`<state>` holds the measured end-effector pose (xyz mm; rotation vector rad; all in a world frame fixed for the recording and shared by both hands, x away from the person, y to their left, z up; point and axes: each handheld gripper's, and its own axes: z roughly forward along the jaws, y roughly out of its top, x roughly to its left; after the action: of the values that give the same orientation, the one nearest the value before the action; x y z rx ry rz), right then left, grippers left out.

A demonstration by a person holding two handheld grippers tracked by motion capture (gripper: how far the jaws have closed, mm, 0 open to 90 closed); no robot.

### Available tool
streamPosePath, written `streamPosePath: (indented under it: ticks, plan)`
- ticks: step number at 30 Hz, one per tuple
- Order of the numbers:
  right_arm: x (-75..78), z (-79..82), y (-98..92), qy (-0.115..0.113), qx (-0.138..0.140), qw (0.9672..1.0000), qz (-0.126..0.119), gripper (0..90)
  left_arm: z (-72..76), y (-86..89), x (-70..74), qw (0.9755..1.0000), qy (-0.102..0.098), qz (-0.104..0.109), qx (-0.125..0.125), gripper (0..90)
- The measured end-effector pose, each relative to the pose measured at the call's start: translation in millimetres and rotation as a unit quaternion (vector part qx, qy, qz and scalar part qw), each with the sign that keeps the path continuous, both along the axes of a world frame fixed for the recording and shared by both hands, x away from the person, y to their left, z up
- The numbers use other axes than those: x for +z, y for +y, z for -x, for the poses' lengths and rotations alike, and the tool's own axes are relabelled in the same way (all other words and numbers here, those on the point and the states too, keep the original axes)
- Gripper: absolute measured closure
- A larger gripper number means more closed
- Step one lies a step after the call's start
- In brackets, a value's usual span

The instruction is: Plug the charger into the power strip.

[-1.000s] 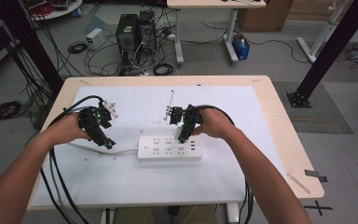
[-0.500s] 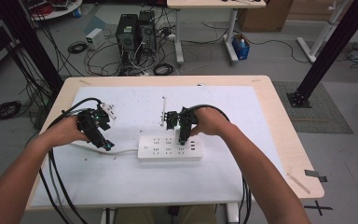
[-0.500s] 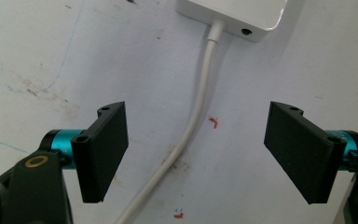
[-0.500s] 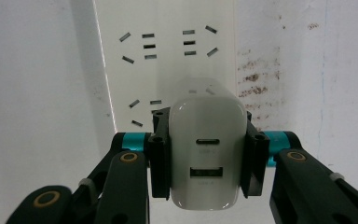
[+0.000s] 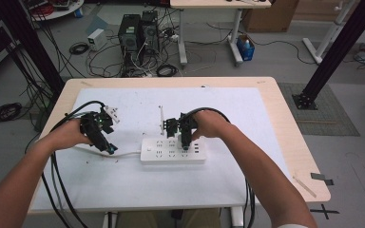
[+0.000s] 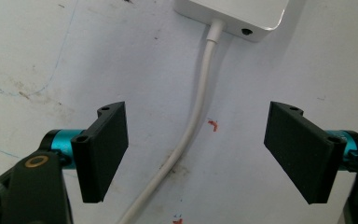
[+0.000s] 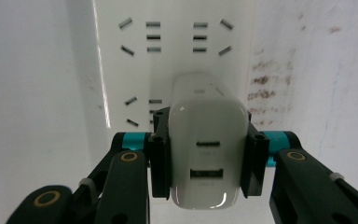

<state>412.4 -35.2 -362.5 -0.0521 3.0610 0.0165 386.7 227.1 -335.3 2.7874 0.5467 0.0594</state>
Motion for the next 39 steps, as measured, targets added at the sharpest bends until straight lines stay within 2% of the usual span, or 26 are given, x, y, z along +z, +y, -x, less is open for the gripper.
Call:
streamPosePath:
  ticks: [6, 10, 11, 14, 17, 18, 21, 24, 29, 31, 32, 33, 34, 35, 36, 37, 38, 39]
  plan:
    - [-0.1, 0.3, 0.3, 0.001, -0.014, 0.9999, 0.000, 62.8, -1.5, 1.4, -1.1, 1.0000, 0.001, -0.004, -0.004, 21.8]
    - [-0.8, -1.2, 2.3, 0.005, -0.020, 0.9998, 0.001, 62.9, -0.1, 0.5, -3.2, 1.0000, 0.002, 0.004, -0.002, 21.8]
    - [-0.6, -1.8, 2.3, 0.007, -0.022, 0.9997, 0.004, 62.9, -1.2, 1.3, -2.6, 1.0000, 0.002, -0.003, -0.008, 21.8]
    - [-1.9, -1.8, 2.8, 0.009, -0.027, 0.9996, 0.003, 62.9, -0.3, 2.9, -3.5, 1.0000, 0.002, 0.002, -0.004, 21.8]
    - [-3.8, -2.3, 4.0, 0.005, -0.019, 0.9998, 0.003, 62.9, -0.6, 4.8, -3.4, 1.0000, 0.002, 0.003, -0.003, 21.9]
    - [-3.7, -1.3, 4.0, 0.006, -0.027, 0.9996, 0.003, 62.9, -0.9, 5.3, -3.4, 1.0000, 0.004, 0.003, -0.002, 21.8]
    - [-4.9, -2.2, 2.2, 0.008, -0.027, 0.9996, 0.001, 62.9, -0.7, 4.3, -4.5, 1.0000, 0.003, 0.007, 0.001, 21.8]
    - [-6.2, -2.8, -1.8, 0.011, -0.033, 0.9992, -0.018, 62.8, -0.1, 3.1, -5.0, 0.9999, 0.005, 0.011, 0.003, 21.8]
    - [-6.0, -3.5, -3.2, 0.013, -0.030, 0.9992, -0.024, 62.5, -2.1, 3.9, -5.5, 1.0000, 0.003, 0.004, -0.004, 21.8]
    - [-5.9, -4.4, -5.3, 0.015, -0.026, 0.9990, -0.033, 62.0, -2.2, 3.7, -5.6, 1.0000, 0.003, 0.006, -0.002, 21.8]
    - [-5.7, -5.4, -6.5, 0.020, -0.035, 0.9984, -0.039, 61.3, -2.5, 3.8, -5.5, 1.0000, 0.002, 0.007, -0.004, 21.8]
    - [-5.5, -6.9, -7.3, 0.025, -0.046, 0.9976, -0.044, 54.5, -2.5, 3.9, -5.8, 0.9999, 0.003, 0.011, -0.001, 21.8]
    - [-4.4, -10.9, -8.3, 0.023, -0.077, 0.9951, -0.058, 34.2, -2.8, 4.2, -5.9, 0.9999, 0.001, 0.012, 0.001, 21.8]
    - [-4.4, -10.9, -8.3, 0.023, -0.077, 0.9951, -0.058, 34.2, -3.7, 4.8, -5.4, 1.0000, -0.001, 0.008, -0.002, 21.8]
    - [0.5, -14.3, -11.1, 0.031, -0.099, 0.9916, -0.077, 27.2, -3.2, 5.0, -5.5, 0.9999, 0.000, 0.015, 0.007, 21.8]
    - [0.5, -14.3, -11.1, 0.031, -0.099, 0.9916, -0.077, 27.2, -4.5, 6.0, -4.5, 0.9999, -0.002, 0.014, 0.004, 21.8]
    - [3.5, -16.2, -13.2, 0.033, -0.107, 0.9899, -0.086, 22.1, -4.2, 6.7, -4.0, 0.9998, -0.003, 0.019, 0.011, 21.8]
    - [6.3, -18.5, -15.0, 0.037, -0.118, 0.9878, -0.095, 21.5, -4.8, 7.9, -3.1, 0.9997, -0.006, 0.020, 0.011, 21.8]
